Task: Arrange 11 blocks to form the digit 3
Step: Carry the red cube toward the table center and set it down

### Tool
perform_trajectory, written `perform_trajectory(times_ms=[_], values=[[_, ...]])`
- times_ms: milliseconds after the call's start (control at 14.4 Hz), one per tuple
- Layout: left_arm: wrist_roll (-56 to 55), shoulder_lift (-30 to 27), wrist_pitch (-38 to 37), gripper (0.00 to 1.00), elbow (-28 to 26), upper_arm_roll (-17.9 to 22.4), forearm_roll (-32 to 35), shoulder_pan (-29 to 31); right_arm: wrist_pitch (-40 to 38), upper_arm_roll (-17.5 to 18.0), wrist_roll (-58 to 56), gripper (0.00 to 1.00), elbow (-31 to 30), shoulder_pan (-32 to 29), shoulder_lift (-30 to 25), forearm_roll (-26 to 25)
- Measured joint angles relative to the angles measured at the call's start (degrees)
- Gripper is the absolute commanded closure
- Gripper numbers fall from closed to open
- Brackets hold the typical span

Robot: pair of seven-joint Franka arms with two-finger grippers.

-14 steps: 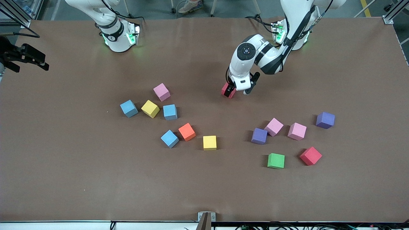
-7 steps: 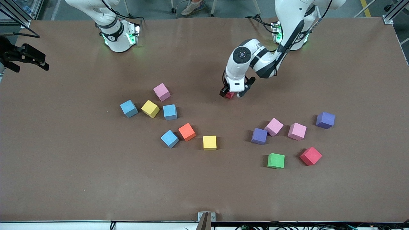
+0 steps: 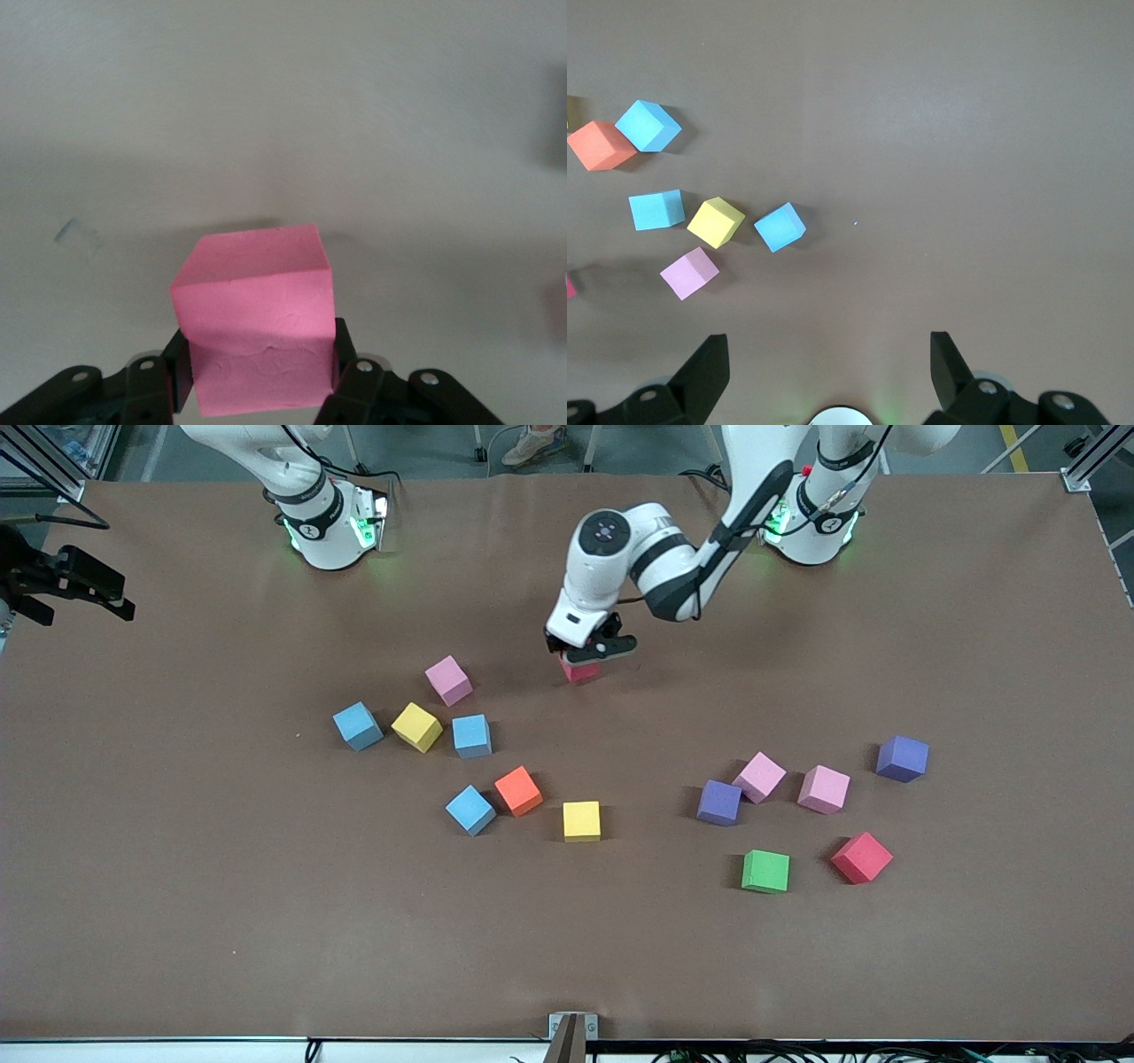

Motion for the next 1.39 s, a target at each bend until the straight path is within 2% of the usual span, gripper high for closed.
perform_trajectory(times_ms=[208, 485, 831, 900, 1039, 1108, 1385], values=[[5.34, 2.96, -2.59, 0.78, 4.7, 0.05, 3.14, -2.72, 0.1, -0.15, 0.0, 0.0, 0.33, -0.46, 0.06, -0.02], [6.95, 7.6, -2.67, 0.77, 5.99, 0.23, 8.78, -3.25, 0.71, -0.17, 0.0, 0.0, 0.3, -0.64, 1.05, -0.03], [9.62, 8.09, -3.13, 0.76, 6.58, 0.26, 9.01, -3.29, 3.11, -0.23, 0.0, 0.0, 0.26, -1.22, 7.42, -0.25], [10.65, 8.09, -3.13, 0.72, 6.58, 0.26, 9.01, -3.28, 3.83, -0.26, 0.0, 0.0, 0.27, -1.71, 9.22, -0.32], [11.69, 8.09, -3.2, 0.44, 6.59, 0.27, 9.01, -3.22, 5.05, -0.32, -0.03, 0.0, 0.37, -2.82, 12.55, -0.45], [11.69, 8.09, -3.23, 0.0, 6.59, 0.27, 9.01, -3.22, 5.41, -0.33, -0.09, 0.0, 0.59, -3.27, 13.57, -0.46], [11.44, 8.15, -3.45, 0.0, 6.58, 0.32, 9.01, -3.2, 5.3, -0.3, 0.13, 0.0, 1.67, -3.6, 14.05, -0.47]])
